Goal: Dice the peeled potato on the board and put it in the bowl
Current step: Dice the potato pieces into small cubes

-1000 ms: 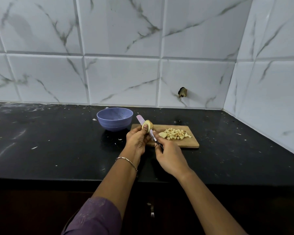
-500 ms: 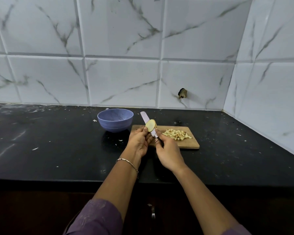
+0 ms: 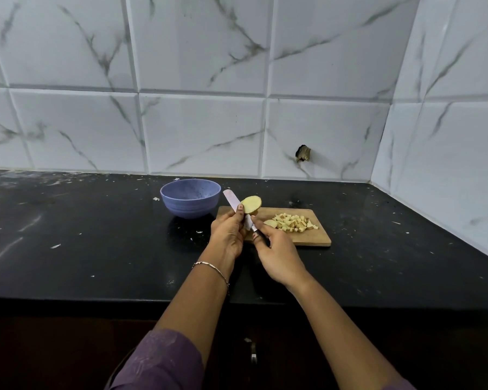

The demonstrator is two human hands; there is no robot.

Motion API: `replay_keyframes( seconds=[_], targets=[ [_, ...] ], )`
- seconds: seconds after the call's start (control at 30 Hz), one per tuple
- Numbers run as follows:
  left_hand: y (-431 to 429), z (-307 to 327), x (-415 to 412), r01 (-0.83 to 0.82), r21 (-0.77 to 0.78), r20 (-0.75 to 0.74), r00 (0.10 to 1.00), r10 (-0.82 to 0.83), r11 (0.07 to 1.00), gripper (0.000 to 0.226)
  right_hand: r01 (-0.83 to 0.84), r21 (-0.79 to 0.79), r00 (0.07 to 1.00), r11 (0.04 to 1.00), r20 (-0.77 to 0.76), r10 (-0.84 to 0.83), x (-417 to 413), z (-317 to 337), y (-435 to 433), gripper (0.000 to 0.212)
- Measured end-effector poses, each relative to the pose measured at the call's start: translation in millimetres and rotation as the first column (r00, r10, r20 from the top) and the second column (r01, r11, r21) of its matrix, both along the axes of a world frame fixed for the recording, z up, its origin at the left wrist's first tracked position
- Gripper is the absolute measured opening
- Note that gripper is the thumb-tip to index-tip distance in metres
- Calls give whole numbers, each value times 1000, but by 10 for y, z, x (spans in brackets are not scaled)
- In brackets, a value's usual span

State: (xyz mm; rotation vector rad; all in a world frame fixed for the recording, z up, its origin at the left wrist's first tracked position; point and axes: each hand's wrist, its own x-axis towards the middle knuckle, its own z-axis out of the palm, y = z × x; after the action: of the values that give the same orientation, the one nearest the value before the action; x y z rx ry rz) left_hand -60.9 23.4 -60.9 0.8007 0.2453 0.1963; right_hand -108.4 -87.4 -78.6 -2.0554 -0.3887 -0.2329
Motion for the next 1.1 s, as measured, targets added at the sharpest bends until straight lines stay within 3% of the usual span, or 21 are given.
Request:
replay_keyframes(
  seconds=[0.27, 0.47, 0.67, 1.1],
  targets=[
    [38, 45, -55, -65, -18, 2, 998, 65, 998, 10, 54, 170, 997, 984, -67, -43, -8, 32, -22, 41],
    [70, 10, -48, -120, 46, -8, 993, 120, 992, 30, 133, 190, 989, 973, -86, -119, -8, 42, -32, 42],
    [82, 32, -104, -41, -76, 25, 999, 43, 996, 40, 120, 226, 991, 967, -91, -102, 73, -51, -33, 42],
    [82, 35, -108, 63, -121, 69, 996, -55, 991, 33, 81, 351, 995, 933, -83, -55, 116, -84, -57, 42]
  ],
)
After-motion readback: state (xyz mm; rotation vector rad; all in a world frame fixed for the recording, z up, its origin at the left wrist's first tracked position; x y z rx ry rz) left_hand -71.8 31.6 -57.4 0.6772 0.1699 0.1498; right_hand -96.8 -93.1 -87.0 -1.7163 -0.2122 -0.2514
